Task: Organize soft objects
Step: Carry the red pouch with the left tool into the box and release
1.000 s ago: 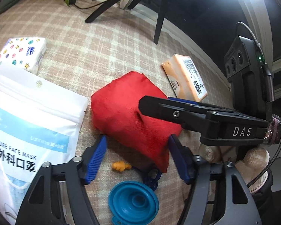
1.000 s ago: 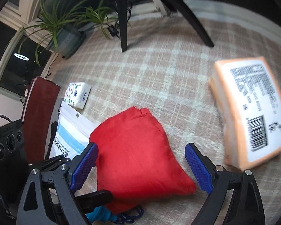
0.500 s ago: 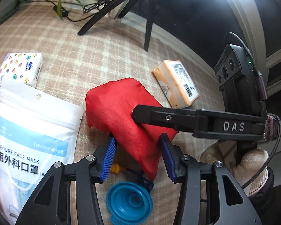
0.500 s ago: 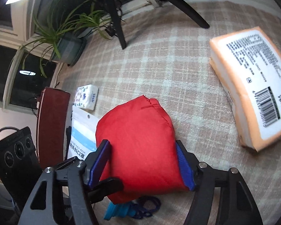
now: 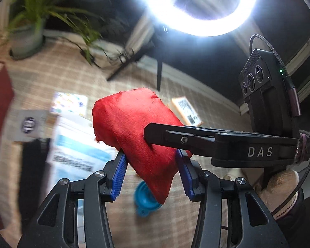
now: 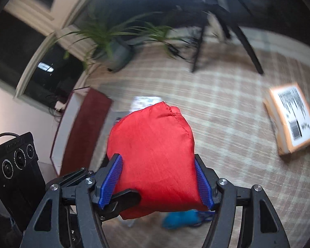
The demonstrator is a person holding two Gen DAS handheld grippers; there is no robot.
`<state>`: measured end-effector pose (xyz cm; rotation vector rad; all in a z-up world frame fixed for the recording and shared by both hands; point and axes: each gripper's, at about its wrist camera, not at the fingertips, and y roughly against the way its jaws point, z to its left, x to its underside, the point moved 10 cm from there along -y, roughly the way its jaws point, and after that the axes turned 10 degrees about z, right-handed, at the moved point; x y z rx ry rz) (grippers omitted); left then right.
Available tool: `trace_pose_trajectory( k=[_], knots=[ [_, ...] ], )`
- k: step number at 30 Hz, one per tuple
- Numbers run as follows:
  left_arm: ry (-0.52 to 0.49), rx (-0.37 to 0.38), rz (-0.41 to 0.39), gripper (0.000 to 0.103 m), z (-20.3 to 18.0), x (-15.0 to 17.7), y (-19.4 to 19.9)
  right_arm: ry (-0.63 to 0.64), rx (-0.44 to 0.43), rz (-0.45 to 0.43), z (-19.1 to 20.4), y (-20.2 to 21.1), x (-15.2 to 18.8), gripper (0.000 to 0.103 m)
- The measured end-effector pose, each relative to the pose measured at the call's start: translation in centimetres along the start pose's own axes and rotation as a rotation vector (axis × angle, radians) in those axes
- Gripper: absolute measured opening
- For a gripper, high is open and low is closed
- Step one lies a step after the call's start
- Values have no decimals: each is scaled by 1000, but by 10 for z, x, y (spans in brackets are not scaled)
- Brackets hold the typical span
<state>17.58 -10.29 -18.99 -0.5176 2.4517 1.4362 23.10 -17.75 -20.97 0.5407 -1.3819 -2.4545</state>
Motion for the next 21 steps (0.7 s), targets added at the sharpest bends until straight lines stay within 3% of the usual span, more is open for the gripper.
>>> trace_pose_trajectory(
  k=[6, 9, 14, 21],
  knots=[
    [8, -56, -122, 46, 44, 3, 83, 130, 11, -56, 92, 7, -8, 64],
    [57, -83, -167, 46, 85, 11, 123, 211, 3, -52, 150, -6, -13, 64],
    [156, -128, -184, 46, 155, 28, 160, 299, -29, -8, 230, -55, -17, 64],
    [265, -171, -175, 46, 242, 42, 189, 365, -49, 61, 310, -132, -22, 64]
  ],
)
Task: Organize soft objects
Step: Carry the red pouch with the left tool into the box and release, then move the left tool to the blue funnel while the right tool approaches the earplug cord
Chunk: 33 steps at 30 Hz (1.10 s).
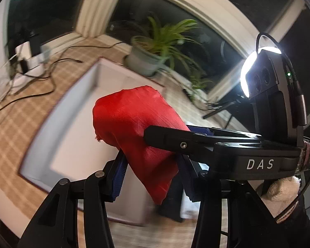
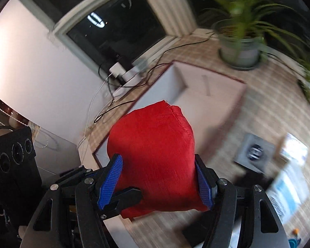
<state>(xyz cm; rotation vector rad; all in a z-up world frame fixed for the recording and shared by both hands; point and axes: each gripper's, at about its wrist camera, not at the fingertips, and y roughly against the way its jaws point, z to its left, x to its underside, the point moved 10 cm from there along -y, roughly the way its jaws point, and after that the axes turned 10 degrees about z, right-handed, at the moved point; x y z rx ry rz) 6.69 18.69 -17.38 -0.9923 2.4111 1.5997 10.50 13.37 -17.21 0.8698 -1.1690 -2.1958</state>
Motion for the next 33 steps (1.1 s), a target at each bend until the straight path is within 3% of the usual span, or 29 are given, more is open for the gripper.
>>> trace_pose_trajectory(
  k=[8, 16, 25, 33],
  knots=[
    [16, -37, 67, 46, 55, -4, -20, -13, 13, 61, 23, -63, -18, 64],
    [12, -16, 128, 46, 68, 0, -34, -37, 63, 113, 15, -90, -17, 64],
    [-9, -20, 131, 44, 72, -2, -29, -86, 97, 79, 2, -88, -23, 64],
    [-3, -25, 59, 44, 70, -2, -1, -66, 99, 8, 11, -59, -23, 64]
  ],
)
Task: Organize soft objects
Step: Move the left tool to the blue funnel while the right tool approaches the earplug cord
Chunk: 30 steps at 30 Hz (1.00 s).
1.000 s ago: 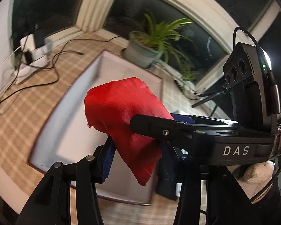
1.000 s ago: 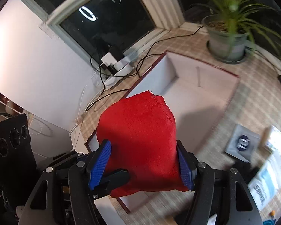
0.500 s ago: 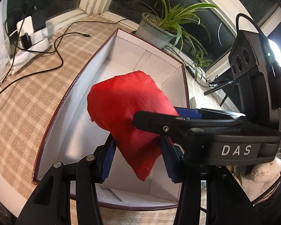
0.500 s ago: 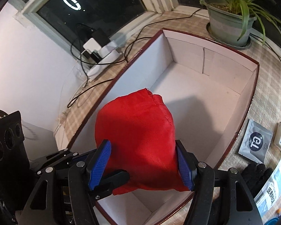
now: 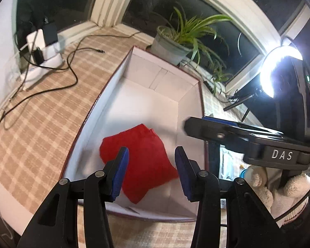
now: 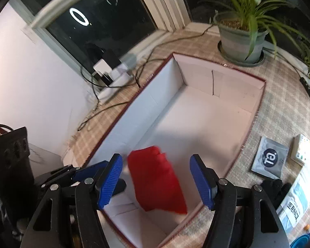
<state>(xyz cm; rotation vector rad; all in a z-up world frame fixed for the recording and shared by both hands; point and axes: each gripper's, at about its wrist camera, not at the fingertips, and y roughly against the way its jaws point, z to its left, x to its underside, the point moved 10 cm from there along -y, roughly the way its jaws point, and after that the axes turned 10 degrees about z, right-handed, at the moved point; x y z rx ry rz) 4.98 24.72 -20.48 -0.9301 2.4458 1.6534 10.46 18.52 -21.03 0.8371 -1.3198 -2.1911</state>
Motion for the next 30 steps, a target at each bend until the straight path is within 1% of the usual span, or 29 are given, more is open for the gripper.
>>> trace_pose_trajectory(
  k=[3, 6, 10, 14, 18, 20, 24, 28, 29, 30],
  knots=[
    [-17, -4, -44, 44, -11, 7, 15, 10, 21, -54, -3, 23, 9, 64],
    [-39, -11, -75, 44, -29, 18, 23, 26, 31, -109, -10, 51, 25, 64],
    [-67, -10, -106, 44, -64, 36, 27, 10, 25, -178, -33, 93, 55, 64],
    [-70, 19, -111, 44, -99, 56, 26, -33, 32, -247, -75, 138, 92, 64],
    [-82, 21, -105, 44, -133, 76, 15, -108, -7, -339, -127, 185, 136, 64],
    [-82, 20, -98, 44, -144, 84, 9, -142, -14, -365, -153, 203, 156, 64],
    [-85, 9, -82, 44, -169, 99, -7, -197, 16, -352, -211, 220, 192, 64],
    [-85, 0, -79, 44, -186, 108, -19, -249, -2, -299, -255, 211, 213, 64],
    [-84, -4, -79, 44, -189, 110, -21, -263, 8, -285, -268, 205, 216, 62],
    [-83, -8, -78, 44, -192, 112, -24, -278, 6, -268, -278, 197, 218, 52]
  ],
)
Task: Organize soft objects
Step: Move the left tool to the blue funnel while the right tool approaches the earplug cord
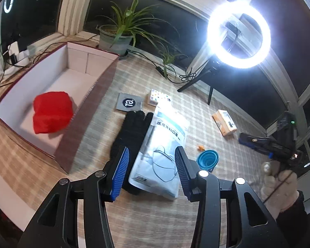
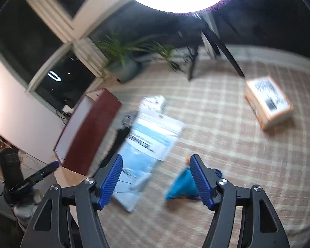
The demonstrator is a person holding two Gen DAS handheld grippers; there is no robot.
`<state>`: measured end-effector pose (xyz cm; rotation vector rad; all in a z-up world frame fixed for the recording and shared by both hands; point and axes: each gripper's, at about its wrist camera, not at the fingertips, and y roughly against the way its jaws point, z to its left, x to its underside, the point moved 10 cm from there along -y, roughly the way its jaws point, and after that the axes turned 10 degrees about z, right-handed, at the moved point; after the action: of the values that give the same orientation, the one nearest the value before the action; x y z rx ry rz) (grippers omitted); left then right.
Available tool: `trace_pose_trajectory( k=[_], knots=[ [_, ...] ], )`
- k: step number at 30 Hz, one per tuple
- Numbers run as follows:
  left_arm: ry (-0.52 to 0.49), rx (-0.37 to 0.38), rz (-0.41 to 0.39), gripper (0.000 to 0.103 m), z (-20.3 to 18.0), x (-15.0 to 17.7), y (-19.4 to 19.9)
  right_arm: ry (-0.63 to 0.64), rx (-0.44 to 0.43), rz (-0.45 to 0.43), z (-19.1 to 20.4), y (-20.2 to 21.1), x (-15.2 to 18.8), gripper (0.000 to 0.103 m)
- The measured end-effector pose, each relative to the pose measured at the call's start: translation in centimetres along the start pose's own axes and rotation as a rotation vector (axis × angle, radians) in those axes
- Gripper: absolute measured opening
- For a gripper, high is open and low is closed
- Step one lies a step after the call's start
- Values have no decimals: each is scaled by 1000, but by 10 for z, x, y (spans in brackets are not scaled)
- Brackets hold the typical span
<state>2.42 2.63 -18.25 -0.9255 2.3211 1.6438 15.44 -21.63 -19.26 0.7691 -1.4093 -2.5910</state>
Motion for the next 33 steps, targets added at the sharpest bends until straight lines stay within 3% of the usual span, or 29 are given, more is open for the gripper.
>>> trace_pose_trajectory(
  k=[1, 6, 9, 13, 18, 27, 33],
  knots=[
    [4, -4, 2, 44, -3, 2, -2, -15, -14, 17, -10, -6, 3, 44],
    [25, -28, 1, 44, -6, 9, -6, -183, -85, 135, -59, -49, 12, 32],
    [43, -40, 4, 44, -3, 13, -7, -248, -142, 176, -72, -65, 19, 31],
    [64, -50, 8, 44, 1, 18, -9, -242, -148, 197, -71, -74, 23, 31],
    [69, -50, 6, 44, -1, 22, -10, -153, -120, 231, -45, -83, 30, 31],
    [76, -56, 0, 44, 4, 28, -4, -38, -147, 260, 4, -91, 43, 31],
    [66, -65, 5, 44, 7, 31, -4, 27, -247, 272, 44, -94, 49, 31]
  ],
)
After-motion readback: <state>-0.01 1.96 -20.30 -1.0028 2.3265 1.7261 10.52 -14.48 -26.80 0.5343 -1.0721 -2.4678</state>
